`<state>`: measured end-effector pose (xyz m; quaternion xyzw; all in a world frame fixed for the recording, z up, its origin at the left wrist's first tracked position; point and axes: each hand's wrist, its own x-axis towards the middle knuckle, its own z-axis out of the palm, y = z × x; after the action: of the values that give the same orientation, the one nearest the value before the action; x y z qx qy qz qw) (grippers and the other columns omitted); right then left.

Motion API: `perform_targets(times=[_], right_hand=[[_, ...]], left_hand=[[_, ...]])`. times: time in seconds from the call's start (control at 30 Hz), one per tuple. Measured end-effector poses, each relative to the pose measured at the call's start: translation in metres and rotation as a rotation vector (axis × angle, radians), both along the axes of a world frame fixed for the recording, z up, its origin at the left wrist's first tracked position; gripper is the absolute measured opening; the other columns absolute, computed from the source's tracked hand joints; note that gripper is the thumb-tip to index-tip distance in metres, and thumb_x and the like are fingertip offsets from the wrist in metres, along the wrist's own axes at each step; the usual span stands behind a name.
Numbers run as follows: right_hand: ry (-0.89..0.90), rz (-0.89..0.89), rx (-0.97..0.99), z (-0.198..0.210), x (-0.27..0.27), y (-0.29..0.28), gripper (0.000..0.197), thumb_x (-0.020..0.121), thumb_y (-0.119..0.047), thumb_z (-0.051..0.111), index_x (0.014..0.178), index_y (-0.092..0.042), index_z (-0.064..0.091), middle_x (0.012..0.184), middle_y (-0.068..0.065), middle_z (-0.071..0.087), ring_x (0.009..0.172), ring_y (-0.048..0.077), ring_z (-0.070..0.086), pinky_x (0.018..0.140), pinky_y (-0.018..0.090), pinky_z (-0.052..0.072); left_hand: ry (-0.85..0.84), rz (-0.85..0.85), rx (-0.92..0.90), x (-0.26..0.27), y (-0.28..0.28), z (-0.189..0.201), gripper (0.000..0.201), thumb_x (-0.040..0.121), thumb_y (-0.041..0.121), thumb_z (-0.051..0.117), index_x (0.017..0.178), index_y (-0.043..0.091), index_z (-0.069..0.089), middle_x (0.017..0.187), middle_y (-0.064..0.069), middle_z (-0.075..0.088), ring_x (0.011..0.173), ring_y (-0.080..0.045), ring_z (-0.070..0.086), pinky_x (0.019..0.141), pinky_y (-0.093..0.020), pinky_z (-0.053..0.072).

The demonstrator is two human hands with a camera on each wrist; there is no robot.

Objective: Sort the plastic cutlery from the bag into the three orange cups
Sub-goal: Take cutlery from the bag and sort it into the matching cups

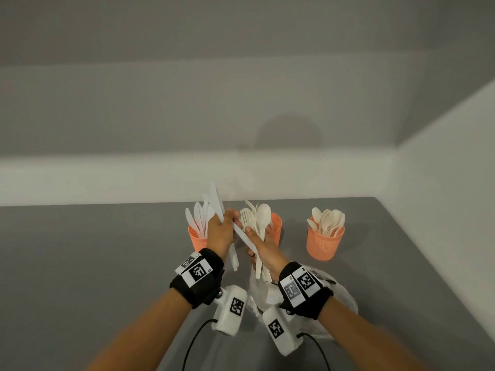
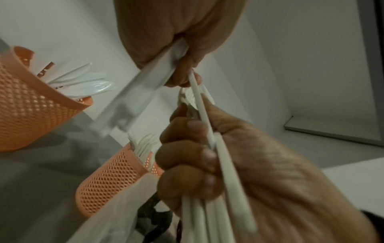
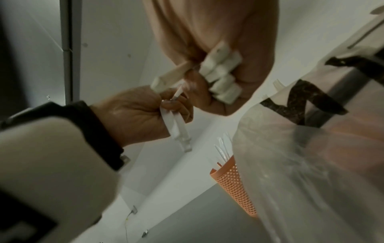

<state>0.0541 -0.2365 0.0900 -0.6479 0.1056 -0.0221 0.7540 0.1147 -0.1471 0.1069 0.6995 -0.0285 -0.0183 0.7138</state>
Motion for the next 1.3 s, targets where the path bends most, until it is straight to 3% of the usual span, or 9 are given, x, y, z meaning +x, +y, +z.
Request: perform_targets(times=[0.07,0.17,0.3,0.53,0.77,0.9,1.03,1.13,1.3], right_hand=[[0.006,-0.061,-0.052,-0.001,0.002,-0.003,0.011,0.098,-0.027,0.044,0.089,-0.024,0.049,0.066,-0.007,0.049,0.060,0.004,0.047,0.069,0.024,0.043],[0.066,-0.115,-0.025,-0.010,0.009,-0.014,0.019,0.096,-0.034,0.047,0.093,-0.015,0.049,0.058,0.001,0.045,0.048,0.011,0.045,0.054,0.024,0.041],[0.120,-0.111,0.045,-0.011,0.013,-0.026,0.030,0.095,-0.040,0.046,0.098,-0.011,0.053,0.051,-0.001,0.037,0.036,0.011,0.046,0.042,0.023,0.048],[0.147,-0.051,0.092,-0.004,0.025,-0.036,0.034,0.092,-0.050,0.046,0.089,-0.018,0.056,0.046,-0.005,0.032,0.031,0.006,0.026,0.035,0.015,0.026],[0.175,-0.011,0.277,-0.007,0.041,-0.044,0.034,0.094,-0.046,0.044,0.107,-0.015,0.044,0.039,-0.007,0.034,0.027,0.004,0.025,0.030,0.013,0.022],[0.160,0.008,0.283,-0.006,0.044,-0.045,0.029,0.096,-0.044,0.041,0.099,-0.016,0.046,0.038,-0.008,0.033,0.027,0.003,0.025,0.030,0.013,0.020],[0.167,0.046,0.238,-0.007,0.045,-0.039,0.026,0.096,-0.041,0.042,0.088,-0.018,0.052,0.039,-0.008,0.032,0.028,0.003,0.024,0.031,0.015,0.020],[0.156,0.063,0.234,-0.011,0.049,-0.033,0.027,0.096,-0.041,0.043,0.088,-0.017,0.054,0.041,-0.006,0.033,0.029,0.004,0.026,0.030,0.014,0.022],[0.140,0.064,0.222,-0.010,0.049,-0.027,0.027,0.097,-0.039,0.043,0.092,-0.016,0.054,0.044,-0.006,0.036,0.030,0.003,0.027,0.031,0.015,0.023]], left_hand=[[0.065,0.045,-0.096,0.007,0.003,0.003,0.037,0.100,0.026,0.036,0.069,0.013,0.052,0.059,-0.003,0.047,0.052,-0.015,0.045,0.052,-0.023,0.041],[0.161,0.138,-0.351,0.027,0.020,0.004,0.034,0.100,0.026,0.039,0.069,0.013,0.046,0.044,0.003,0.045,0.039,-0.012,0.046,0.045,-0.021,0.045],[0.047,0.246,-0.164,0.063,0.052,0.001,0.043,0.093,0.036,0.051,0.058,0.013,0.047,0.030,0.005,0.042,0.027,-0.008,0.040,0.046,-0.025,0.039],[-0.101,0.318,-0.113,0.109,0.053,0.020,0.051,0.088,0.039,0.057,0.049,0.012,0.039,0.027,0.006,0.037,0.027,-0.007,0.037,0.052,-0.026,0.040],[-0.054,0.274,0.038,0.128,0.037,-0.015,0.050,0.089,0.045,0.054,0.059,0.005,0.049,0.053,-0.011,0.049,0.043,-0.012,0.051,0.048,-0.015,0.045],[-0.056,0.171,0.194,0.124,0.037,-0.047,0.036,0.086,0.034,0.063,0.075,-0.001,0.059,0.060,-0.008,0.059,0.056,-0.016,0.056,0.061,-0.023,0.041],[-0.156,0.142,0.350,0.121,0.038,-0.059,0.019,0.087,0.020,0.062,0.099,0.010,0.052,0.077,-0.010,0.062,0.069,-0.024,0.061,0.057,-0.022,0.041],[-0.280,0.153,0.493,0.122,0.038,-0.058,0.021,0.089,0.011,0.056,0.110,0.008,0.050,0.073,-0.003,0.054,0.067,-0.019,0.052,0.056,-0.018,0.037],[-0.397,0.034,0.767,0.130,0.044,-0.064,0.028,0.096,0.011,0.041,0.089,-0.006,0.062,0.087,-0.020,0.062,0.082,-0.034,0.056,0.069,-0.034,0.039]])
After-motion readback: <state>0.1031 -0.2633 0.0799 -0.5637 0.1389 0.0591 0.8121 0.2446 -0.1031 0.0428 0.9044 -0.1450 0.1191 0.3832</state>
